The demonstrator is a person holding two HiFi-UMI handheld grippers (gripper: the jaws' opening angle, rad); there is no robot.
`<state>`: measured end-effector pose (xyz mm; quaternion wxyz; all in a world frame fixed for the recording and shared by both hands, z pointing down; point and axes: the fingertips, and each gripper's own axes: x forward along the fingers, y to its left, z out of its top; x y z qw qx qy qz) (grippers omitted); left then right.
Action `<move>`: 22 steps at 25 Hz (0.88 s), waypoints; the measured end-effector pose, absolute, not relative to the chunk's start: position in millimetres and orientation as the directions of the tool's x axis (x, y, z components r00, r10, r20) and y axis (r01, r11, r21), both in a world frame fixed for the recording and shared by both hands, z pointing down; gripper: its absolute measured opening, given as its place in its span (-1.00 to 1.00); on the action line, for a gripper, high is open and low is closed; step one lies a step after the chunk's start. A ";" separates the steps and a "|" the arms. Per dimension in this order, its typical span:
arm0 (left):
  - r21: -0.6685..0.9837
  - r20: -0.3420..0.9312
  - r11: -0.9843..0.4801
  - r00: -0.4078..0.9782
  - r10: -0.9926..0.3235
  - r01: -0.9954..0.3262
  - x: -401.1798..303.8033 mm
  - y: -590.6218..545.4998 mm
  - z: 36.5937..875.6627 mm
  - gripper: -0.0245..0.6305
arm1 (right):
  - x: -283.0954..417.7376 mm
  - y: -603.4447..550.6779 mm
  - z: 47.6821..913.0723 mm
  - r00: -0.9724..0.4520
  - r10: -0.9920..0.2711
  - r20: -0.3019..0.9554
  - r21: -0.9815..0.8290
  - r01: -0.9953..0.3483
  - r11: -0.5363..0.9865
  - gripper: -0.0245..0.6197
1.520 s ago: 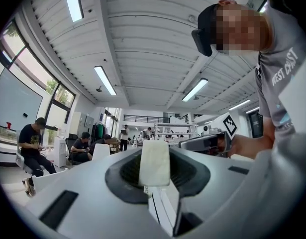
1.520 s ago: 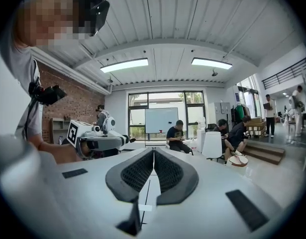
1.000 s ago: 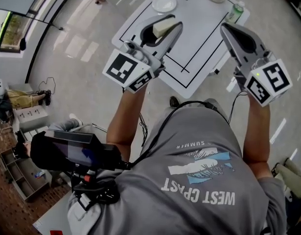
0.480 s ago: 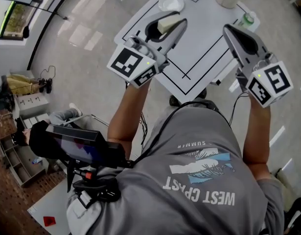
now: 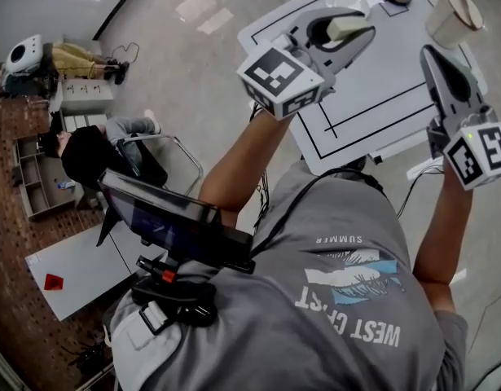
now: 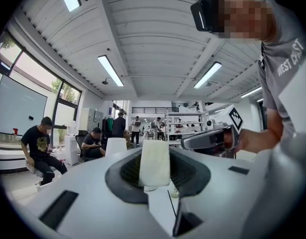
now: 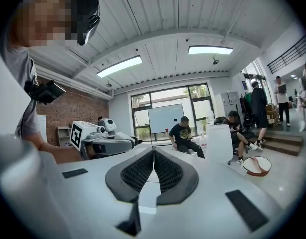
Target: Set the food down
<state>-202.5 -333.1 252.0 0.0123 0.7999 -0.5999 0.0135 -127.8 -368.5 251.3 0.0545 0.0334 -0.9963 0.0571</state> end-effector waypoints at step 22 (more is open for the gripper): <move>0.062 0.155 -0.345 0.351 -0.924 -0.936 -278.2 -408.8 332.8 -0.62 | -160.8 -390.1 303.0 -0.961 -0.168 0.220 -0.162 -0.205 0.965 -0.90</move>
